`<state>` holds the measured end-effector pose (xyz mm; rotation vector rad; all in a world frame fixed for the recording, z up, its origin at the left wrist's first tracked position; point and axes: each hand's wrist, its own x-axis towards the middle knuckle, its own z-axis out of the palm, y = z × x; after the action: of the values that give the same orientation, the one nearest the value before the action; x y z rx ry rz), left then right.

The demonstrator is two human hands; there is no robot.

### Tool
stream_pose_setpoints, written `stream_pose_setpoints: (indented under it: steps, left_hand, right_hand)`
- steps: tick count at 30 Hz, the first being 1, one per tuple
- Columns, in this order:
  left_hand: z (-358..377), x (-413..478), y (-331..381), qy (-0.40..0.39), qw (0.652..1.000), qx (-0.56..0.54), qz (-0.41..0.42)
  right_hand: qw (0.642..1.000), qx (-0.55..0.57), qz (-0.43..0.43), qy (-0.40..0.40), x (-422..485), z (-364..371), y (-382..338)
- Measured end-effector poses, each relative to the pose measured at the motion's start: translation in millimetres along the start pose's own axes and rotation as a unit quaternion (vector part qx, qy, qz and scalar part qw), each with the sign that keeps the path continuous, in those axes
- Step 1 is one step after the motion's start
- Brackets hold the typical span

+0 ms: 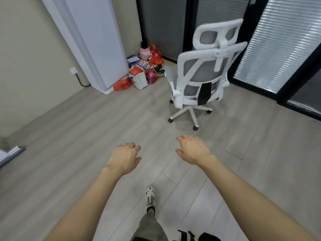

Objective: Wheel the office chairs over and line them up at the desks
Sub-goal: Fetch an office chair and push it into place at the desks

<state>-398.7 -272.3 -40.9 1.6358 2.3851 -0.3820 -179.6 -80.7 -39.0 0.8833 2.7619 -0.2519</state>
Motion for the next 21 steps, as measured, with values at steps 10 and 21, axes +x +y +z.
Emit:
stream_pose_setpoints:
  steps: [10, 21]
  left_hand:
    - [-93.8, 282.4, -54.5, 0.000, 0.994, 0.042, 0.101]
    - [-230.1, 550.6, 100.1, 0.168, 0.968, 0.047, 0.178]
  right_hand:
    - [0.992, 0.037, 0.124, 0.006, 192.3, -77.4, 92.6]
    - [0.965, 0.086, 0.230, 0.090, 301.5, -155.9, 318.7]
